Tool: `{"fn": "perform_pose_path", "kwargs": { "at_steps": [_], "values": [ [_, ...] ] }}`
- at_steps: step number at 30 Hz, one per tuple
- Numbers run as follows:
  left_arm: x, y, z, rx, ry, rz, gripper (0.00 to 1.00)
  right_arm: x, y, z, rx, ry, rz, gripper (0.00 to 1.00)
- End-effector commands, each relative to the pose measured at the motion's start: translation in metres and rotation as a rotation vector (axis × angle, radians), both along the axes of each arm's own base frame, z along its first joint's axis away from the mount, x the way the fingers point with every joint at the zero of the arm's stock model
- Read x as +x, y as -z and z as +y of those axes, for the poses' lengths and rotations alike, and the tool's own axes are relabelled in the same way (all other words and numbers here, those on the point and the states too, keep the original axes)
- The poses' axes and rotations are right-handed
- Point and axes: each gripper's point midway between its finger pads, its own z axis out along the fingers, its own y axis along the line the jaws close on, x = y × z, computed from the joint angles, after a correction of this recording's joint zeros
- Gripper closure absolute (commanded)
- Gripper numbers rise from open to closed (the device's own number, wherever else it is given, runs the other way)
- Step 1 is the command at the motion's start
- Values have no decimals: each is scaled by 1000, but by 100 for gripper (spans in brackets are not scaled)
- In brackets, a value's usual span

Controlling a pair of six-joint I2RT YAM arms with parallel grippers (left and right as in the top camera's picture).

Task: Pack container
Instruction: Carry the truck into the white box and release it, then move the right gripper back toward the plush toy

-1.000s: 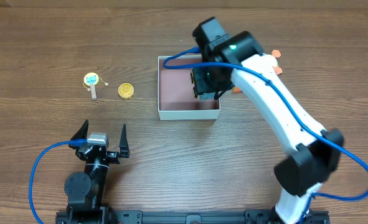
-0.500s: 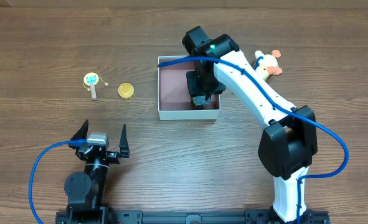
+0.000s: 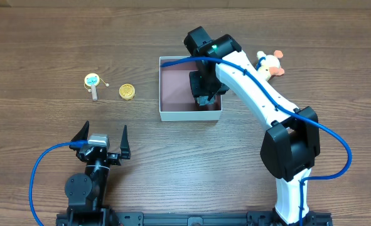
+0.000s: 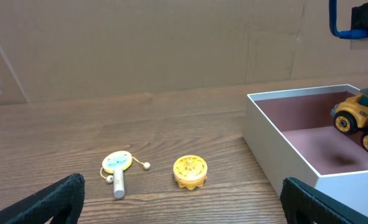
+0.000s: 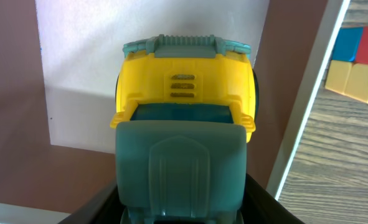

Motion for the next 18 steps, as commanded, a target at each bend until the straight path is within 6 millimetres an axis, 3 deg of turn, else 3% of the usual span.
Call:
{"fn": "perform_pose_path", "kwargs": {
  "at_steps": [1,18],
  "values": [
    [0,1,4,-9,-19,-4,0,9,-13,-2,5,16,-46,52],
    [0,1,4,-9,-19,-4,0,9,-13,-2,7,14,-44,42]
  ]
}}
